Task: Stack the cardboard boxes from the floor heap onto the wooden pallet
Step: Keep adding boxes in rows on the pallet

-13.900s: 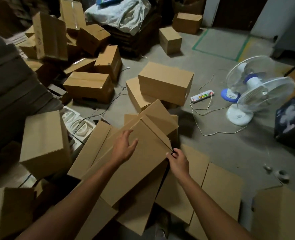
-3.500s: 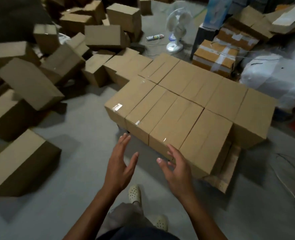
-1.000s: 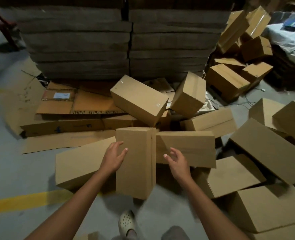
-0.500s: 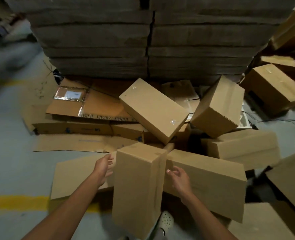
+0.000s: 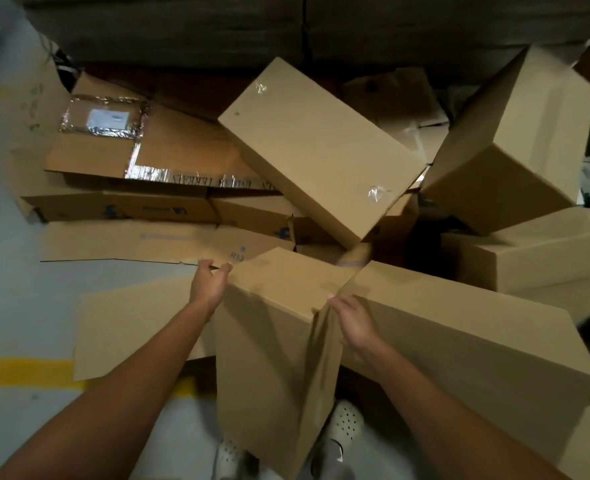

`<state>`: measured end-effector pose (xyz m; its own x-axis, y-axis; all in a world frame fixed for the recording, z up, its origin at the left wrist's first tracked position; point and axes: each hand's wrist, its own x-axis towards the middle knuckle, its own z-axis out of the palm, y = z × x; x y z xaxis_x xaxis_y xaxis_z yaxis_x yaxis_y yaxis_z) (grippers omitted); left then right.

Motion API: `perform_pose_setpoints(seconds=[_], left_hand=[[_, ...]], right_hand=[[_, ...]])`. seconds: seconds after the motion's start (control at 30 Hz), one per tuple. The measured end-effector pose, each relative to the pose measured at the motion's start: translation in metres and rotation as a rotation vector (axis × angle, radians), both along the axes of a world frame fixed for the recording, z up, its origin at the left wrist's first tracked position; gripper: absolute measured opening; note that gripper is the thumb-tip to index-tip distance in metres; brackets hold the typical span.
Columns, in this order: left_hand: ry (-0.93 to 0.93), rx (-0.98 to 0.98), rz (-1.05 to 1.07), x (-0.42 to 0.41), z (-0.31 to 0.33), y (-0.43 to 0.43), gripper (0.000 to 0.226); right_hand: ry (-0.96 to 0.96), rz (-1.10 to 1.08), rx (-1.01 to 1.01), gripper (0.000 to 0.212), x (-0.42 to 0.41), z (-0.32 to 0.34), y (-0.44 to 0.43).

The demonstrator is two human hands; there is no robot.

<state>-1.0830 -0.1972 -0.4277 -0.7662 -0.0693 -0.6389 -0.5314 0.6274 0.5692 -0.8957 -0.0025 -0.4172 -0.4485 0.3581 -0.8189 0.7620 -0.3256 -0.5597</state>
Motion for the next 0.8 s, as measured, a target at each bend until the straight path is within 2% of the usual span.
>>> perform_pose_setpoints(seconds=[0.17,0.3,0.33,0.37,0.43,0.47,0.5,0.57,0.6,0.63,0.7,0.73,0.8], left_hand=[[-0.115,0.240,0.213,-0.013,-0.035,-0.010,0.037],[-0.163,0.303,0.177,0.002,-0.027,-0.014,0.034],[-0.179,0.306,0.162,0.008,-0.019,-0.018,0.040],[-0.193,0.299,0.136,0.014,-0.009,-0.021,0.045],[-0.232,0.305,0.067,0.027,0.015,-0.030,0.035],[-0.261,0.323,0.025,0.034,0.029,-0.034,0.025],[-0.285,0.342,-0.010,0.041,0.042,-0.037,0.023],[-0.293,0.374,-0.066,0.056,0.074,-0.040,0.024],[-0.284,0.392,-0.088,0.061,0.090,-0.041,0.026],[-0.262,0.414,-0.106,0.065,0.108,-0.041,0.027],[-0.217,0.465,-0.160,0.073,0.144,-0.036,0.026],[-0.194,0.503,-0.194,0.077,0.160,-0.032,0.025],[-0.175,0.571,-0.277,0.088,0.196,-0.022,0.024]], right_hand=[[0.015,-0.131,-0.216,0.074,-0.006,-0.014,-0.026],[-0.010,-0.246,-0.219,0.104,0.004,-0.012,-0.047],[-0.011,-0.286,-0.214,0.099,0.011,-0.006,-0.053],[0.002,-0.342,-0.221,0.086,0.018,0.003,-0.058],[0.032,-0.438,-0.235,0.063,0.041,0.019,-0.072],[0.035,-0.469,-0.246,0.063,0.051,0.028,-0.081],[0.031,-0.505,-0.228,0.073,0.059,0.043,-0.092],[-0.007,-0.552,-0.143,0.101,0.077,0.058,-0.115],[-0.019,-0.610,-0.097,0.104,0.084,0.068,-0.124],[-0.046,-0.690,-0.063,0.095,0.090,0.083,-0.130],[-0.077,-0.881,-0.022,0.060,0.105,0.123,-0.139],[-0.094,-0.955,-0.006,0.050,0.114,0.134,-0.140],[-0.122,-1.058,0.052,0.047,0.130,0.159,-0.144]])
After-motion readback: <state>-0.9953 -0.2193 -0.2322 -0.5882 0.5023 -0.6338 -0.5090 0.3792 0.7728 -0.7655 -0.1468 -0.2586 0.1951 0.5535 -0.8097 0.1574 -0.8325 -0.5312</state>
